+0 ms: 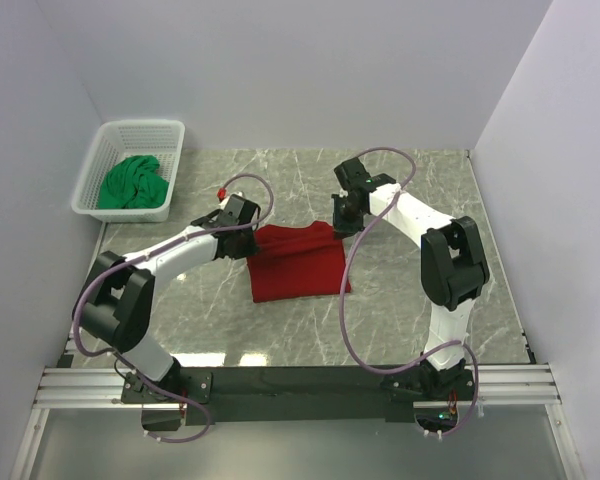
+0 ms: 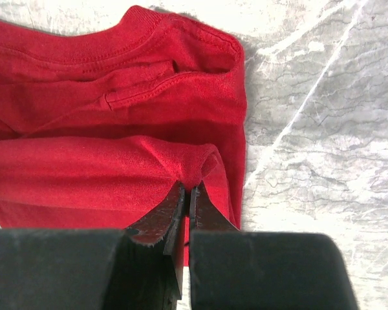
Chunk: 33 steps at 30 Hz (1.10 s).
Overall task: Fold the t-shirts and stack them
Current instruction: Fold the tshirt
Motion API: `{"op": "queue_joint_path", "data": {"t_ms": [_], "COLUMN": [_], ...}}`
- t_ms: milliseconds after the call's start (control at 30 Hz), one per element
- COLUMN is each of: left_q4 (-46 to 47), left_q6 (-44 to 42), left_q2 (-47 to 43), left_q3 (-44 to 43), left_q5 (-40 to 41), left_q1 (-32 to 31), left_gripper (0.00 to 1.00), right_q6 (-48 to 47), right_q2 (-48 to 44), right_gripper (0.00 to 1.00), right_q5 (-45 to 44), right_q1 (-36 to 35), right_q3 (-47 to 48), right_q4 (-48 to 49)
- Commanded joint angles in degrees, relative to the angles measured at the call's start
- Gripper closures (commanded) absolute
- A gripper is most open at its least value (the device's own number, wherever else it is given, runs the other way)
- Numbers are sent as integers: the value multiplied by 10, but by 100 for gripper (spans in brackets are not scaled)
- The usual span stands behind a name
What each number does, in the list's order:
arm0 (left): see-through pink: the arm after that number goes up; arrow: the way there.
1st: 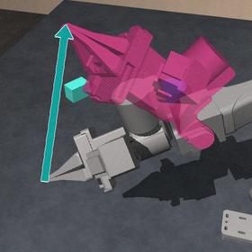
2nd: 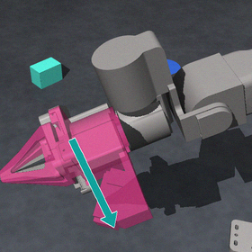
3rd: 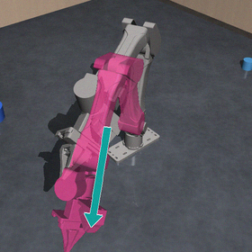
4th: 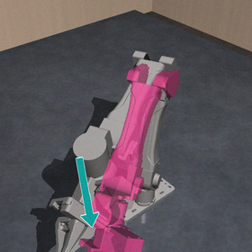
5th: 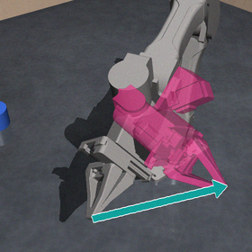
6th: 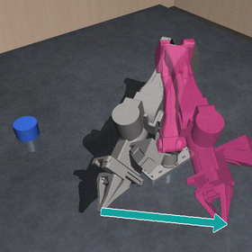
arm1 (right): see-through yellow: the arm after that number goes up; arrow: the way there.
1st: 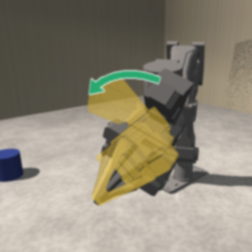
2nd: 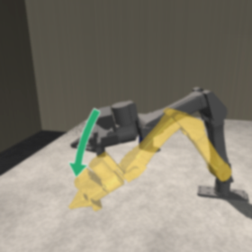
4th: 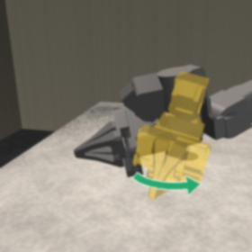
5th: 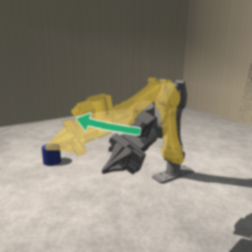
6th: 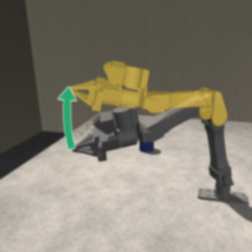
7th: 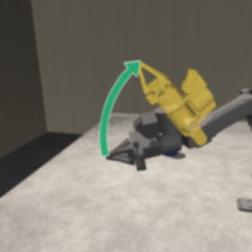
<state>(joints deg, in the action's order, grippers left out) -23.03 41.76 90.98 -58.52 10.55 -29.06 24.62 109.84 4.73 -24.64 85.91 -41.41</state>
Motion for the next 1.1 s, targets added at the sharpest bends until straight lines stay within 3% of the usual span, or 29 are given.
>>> {"op": "queue_joint_path", "data": {"t_ms": [0,67,133,167,233,267,333,367,433,533,733,800,900,1067], "left_q4": [10,15,17,18,16,17,16,18,19,27,62,73,83,96], "left_q6": [-17,-16,-15,-14,-13,-13,-15,-17,-16,-17,-48,-58,-65,-60], "left_q2": [19,26,31,30,21,15,-11,-20,-55,-104,-158,-144,-106,-23], "left_q3": [-13,-18,-23,-25,-30,-31,-27,-23,-7,23,90,92,76,15], "left_q5": [40,48,51,54,51,49,48,47,44,27,-34,-54,-70,-75], "left_q1": [6,5,6,6,5,5,5,4,5,0,-20,-21,-25,-16], "left_gripper": [99,94,84,70,56,41,30,18,13,13,36,48,54,61], "right_q6": [9,11,16,18,25,26,31,33,39,25,-10,-20,-33,-45], "right_q2": [-2,4,4,0,-16,-26,-60,-73,-110,-159,-167,-155,-120,-57], "right_gripper": [100,100,91,87,77,73,66,64,61,59,61,63,67,69], "right_q5": [-35,-34,-35,-39,-44,-46,-46,-46,-46,-4,124,149,191,186], "right_q1": [14,14,14,14,14,14,14,14,14,14,11,7,3,6], "right_q3": [-7,-7,-8,-7,-2,-5,-13,-19,-42,-86,-154,-162,-154,-117], "right_q4": [17,20,24,24,16,19,26,40,53,102,198,222,239,237]}}
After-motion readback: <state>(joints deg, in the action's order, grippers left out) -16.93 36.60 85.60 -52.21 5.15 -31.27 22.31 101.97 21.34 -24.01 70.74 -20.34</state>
